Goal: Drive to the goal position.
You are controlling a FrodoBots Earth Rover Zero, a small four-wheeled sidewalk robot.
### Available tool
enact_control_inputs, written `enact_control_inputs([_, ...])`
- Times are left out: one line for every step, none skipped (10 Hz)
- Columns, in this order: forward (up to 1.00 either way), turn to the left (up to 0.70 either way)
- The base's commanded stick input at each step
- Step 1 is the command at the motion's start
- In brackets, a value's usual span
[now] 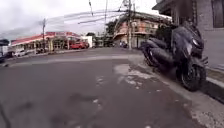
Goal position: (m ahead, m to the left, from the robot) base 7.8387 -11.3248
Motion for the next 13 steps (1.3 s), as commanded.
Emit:
enact_control_inputs([0.7,0.01])
enact_control_inputs([0.7,0.0])
enact_control_inputs([0.7,0.0])
enact_control_inputs([0.7,0.02])
enact_control_inputs([0.7,0.0])
enact_control_inputs([0.7,0.02])
enact_control_inputs([0.7,0.01])
enact_control_inputs([0.7,0.0])
enact_control_inputs([0.7,0.0])
enact_control_inputs([0.7,0.0])
enact_control_inputs([0.7,0.0])
enact_control_inputs([0.7,0.0])
enact_control_inputs([0.7,0.02])
